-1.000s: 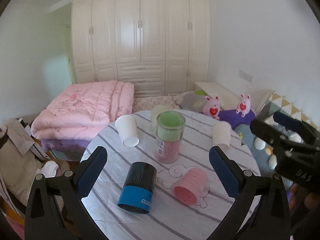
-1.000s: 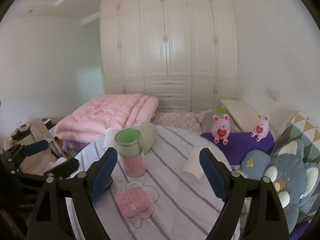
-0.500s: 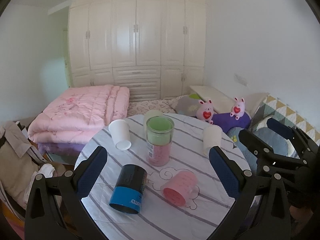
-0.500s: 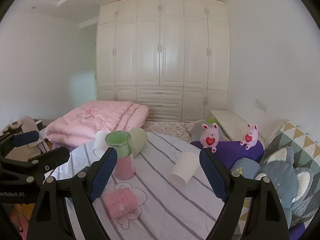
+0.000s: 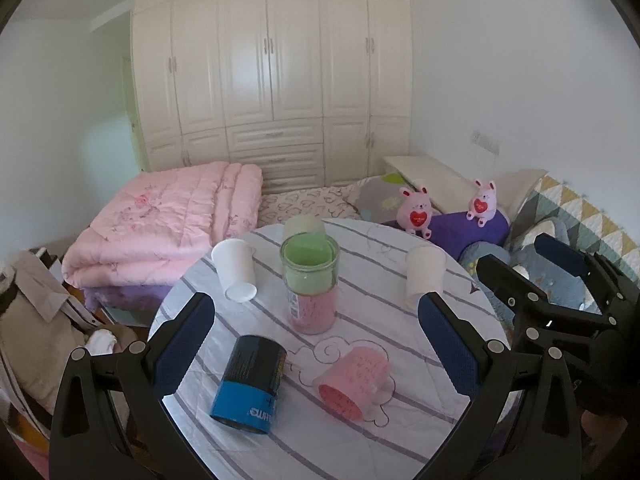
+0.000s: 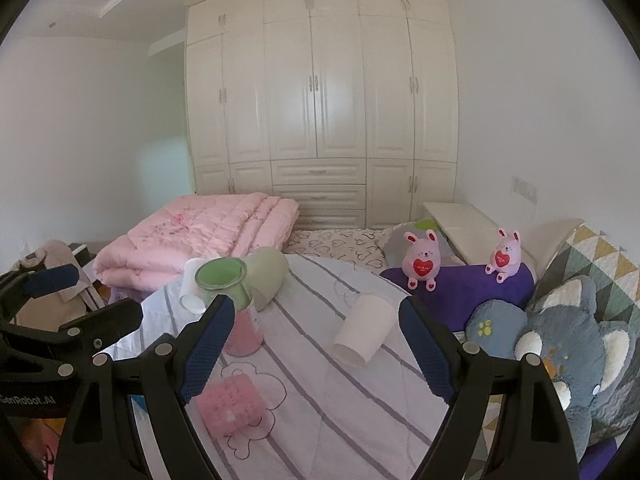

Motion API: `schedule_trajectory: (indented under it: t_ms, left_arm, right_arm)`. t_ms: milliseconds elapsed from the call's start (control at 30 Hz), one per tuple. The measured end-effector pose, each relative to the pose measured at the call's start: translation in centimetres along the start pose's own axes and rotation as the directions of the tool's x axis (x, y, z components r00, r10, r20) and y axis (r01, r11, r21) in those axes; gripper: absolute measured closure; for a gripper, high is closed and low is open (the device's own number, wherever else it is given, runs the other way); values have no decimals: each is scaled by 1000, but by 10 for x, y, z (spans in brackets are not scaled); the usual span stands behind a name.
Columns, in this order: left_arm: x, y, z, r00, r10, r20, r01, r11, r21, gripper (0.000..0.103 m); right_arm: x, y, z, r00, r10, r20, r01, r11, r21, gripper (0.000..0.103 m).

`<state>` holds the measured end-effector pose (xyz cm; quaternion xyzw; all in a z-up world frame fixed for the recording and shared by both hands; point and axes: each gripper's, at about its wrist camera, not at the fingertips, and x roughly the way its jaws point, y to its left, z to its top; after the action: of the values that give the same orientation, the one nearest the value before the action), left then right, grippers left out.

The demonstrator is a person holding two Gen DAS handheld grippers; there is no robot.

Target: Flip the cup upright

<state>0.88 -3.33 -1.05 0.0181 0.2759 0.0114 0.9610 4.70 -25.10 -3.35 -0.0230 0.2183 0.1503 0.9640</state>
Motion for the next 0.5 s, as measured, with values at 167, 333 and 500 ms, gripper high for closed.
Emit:
schedule_trajectory:
  t_ms: [167,333,500]
  left_arm:
    - [14,-7,11,1000,15,-20,-15,1000,19,0]
    - [26,-10,21,999,29,-26,-29,999,27,0]
    - [38,-9,29,999,38,-38,-37,999,29,0]
  right_arm:
    - [14,-13,5,1000,17,-18,-16,1000,20,18]
    - [29,-24,10,999,22,-29,-21,999,37,18]
    - [43,-34,11,999,28,-43,-26,998,62,18]
